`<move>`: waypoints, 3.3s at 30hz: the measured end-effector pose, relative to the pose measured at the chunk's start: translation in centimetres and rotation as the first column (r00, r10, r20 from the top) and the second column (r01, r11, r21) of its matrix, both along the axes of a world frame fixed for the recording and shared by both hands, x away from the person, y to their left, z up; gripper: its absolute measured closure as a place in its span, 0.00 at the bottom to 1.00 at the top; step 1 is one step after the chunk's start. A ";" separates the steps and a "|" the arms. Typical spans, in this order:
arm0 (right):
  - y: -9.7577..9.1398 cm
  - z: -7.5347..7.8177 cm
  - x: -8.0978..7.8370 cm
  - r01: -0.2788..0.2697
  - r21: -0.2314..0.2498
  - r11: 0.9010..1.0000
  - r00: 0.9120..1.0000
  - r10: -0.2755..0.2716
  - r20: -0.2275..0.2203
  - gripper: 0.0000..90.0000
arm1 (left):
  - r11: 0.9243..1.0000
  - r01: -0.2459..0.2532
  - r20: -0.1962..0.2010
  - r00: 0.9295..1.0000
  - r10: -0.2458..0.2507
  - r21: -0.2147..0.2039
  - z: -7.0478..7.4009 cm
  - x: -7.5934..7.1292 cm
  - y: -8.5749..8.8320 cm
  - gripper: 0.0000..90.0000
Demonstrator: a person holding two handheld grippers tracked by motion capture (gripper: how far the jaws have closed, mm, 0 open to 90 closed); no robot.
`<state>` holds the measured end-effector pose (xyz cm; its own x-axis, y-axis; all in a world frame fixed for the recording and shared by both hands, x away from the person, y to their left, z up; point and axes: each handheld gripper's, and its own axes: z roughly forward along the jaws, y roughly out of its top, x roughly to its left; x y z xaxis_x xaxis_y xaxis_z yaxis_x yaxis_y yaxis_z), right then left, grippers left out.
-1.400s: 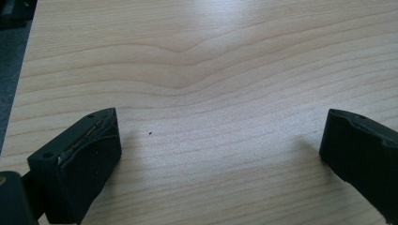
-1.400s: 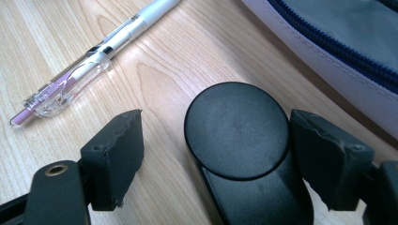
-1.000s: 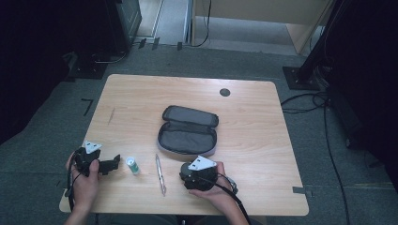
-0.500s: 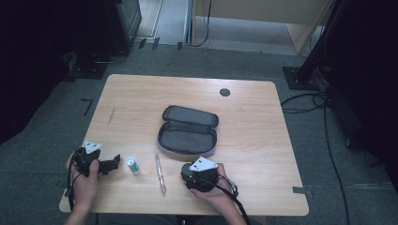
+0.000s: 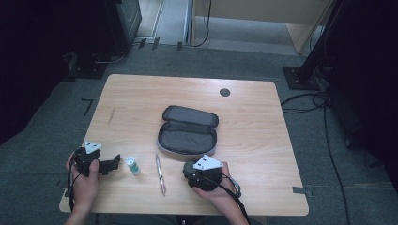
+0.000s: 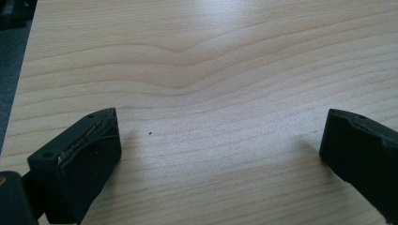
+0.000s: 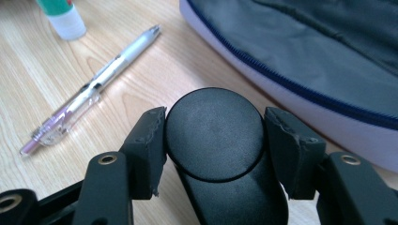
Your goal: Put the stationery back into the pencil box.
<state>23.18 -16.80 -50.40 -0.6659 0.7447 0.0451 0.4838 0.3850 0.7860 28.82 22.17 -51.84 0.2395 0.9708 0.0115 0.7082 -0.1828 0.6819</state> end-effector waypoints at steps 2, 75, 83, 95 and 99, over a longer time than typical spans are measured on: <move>-0.1 0.3 0.0 0.005 0.009 1.000 1.000 -0.005 0.007 0.47 | 1.000 0.000 0.000 1.000 0.000 0.000 0.0 0.0 0.0 0.00; -0.5 4.6 10.9 0.118 0.039 0.992 0.993 -0.117 -0.013 0.46 | 1.000 0.001 -0.001 1.000 -0.001 0.000 0.0 0.0 0.0 0.00; -1.2 2.9 11.7 0.109 0.035 0.993 0.993 -0.107 -0.056 0.46 | 1.000 0.001 -0.002 1.000 -0.001 0.000 0.0 0.0 0.0 0.00; -1.2 1.6 12.5 0.095 -0.003 0.996 0.990 -0.094 -0.101 0.46 | 1.000 0.001 -0.001 1.000 -0.001 -0.001 0.0 0.0 0.0 0.00; -1.0 1.1 12.4 0.047 -0.021 0.999 0.992 -0.049 -0.120 0.46 | 1.000 0.002 -0.003 1.000 -0.002 0.000 0.0 0.0 0.0 0.00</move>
<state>35.56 -17.84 -49.30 -0.6200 0.7769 0.1096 0.5930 0.3725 0.7139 28.84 22.19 -51.82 0.2419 0.9702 0.0112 0.7095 -0.1848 0.6800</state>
